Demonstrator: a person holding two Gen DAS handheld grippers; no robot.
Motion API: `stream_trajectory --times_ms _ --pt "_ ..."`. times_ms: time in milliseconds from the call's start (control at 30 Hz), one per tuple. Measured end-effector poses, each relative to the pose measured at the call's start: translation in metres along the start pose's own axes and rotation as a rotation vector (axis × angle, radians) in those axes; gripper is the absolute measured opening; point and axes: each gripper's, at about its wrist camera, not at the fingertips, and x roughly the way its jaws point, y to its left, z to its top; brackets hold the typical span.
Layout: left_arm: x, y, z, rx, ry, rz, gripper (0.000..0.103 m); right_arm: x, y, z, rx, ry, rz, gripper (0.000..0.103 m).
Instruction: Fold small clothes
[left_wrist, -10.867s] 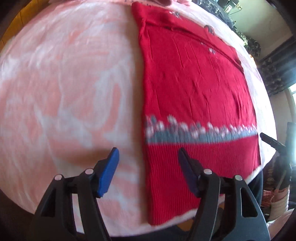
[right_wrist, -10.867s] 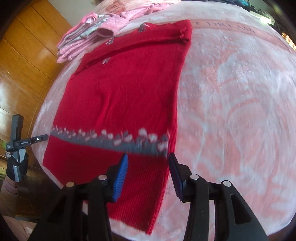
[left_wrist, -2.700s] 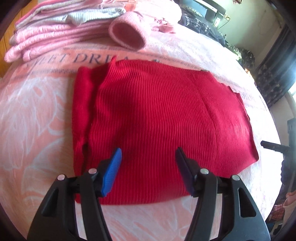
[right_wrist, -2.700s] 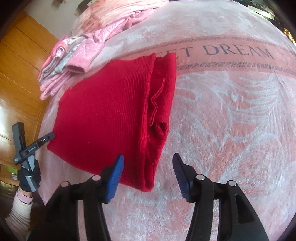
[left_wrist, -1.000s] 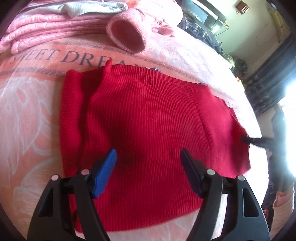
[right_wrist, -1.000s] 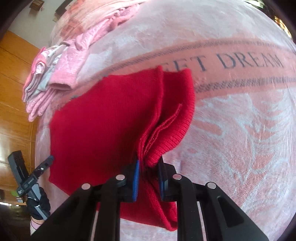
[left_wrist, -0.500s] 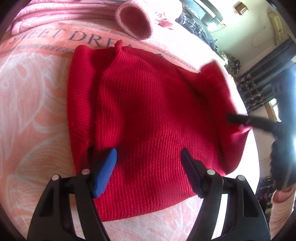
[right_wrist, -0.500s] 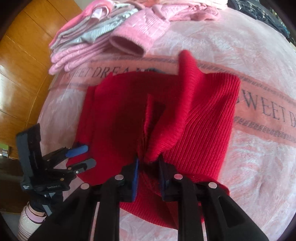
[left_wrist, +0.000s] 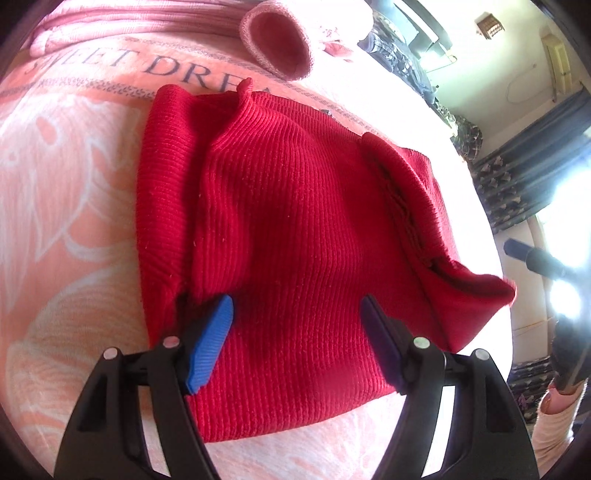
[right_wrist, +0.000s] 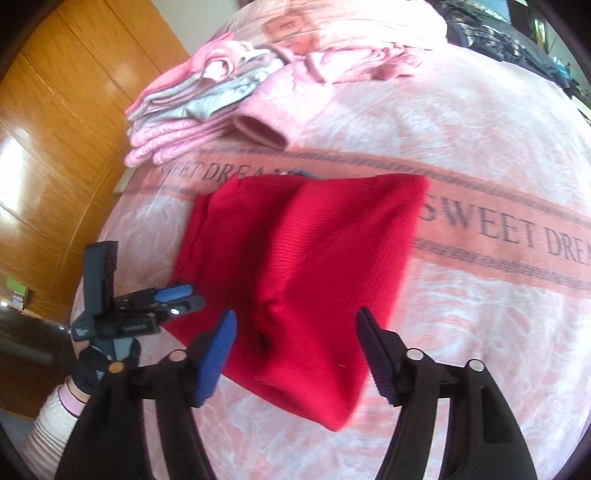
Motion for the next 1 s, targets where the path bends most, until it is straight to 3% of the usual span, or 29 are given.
stream_trajectory --times_ms 200,367,633,700,800,833,867,1000 --pt "-0.007 -0.005 0.000 -0.038 0.027 -0.031 0.071 0.010 -0.010 -0.030 -0.069 0.040 0.132 0.072" --pt "-0.014 -0.011 -0.002 -0.059 0.043 -0.069 0.071 0.026 0.033 -0.063 -0.314 0.030 0.043 0.073" --pt "-0.024 -0.020 0.005 -0.073 0.038 -0.100 0.071 0.066 0.068 -0.074 -0.442 0.086 -0.022 0.072" --pt "-0.025 -0.021 0.005 -0.092 0.042 -0.128 0.071 0.074 0.064 -0.074 -0.435 0.093 -0.073 0.065" --pt "-0.021 -0.026 0.006 -0.107 0.059 -0.177 0.071 0.080 0.049 -0.069 -0.391 0.103 -0.085 0.045" --pt "-0.018 -0.029 0.007 -0.113 0.066 -0.196 0.071 0.079 0.046 -0.068 -0.369 0.095 -0.066 0.034" --pt "-0.014 -0.031 0.009 -0.121 0.074 -0.214 0.071 0.076 0.040 -0.066 -0.345 0.090 -0.042 0.014" --pt "0.009 -0.037 0.012 -0.189 0.123 -0.310 0.071 0.052 0.018 -0.060 -0.246 0.040 0.097 0.009"
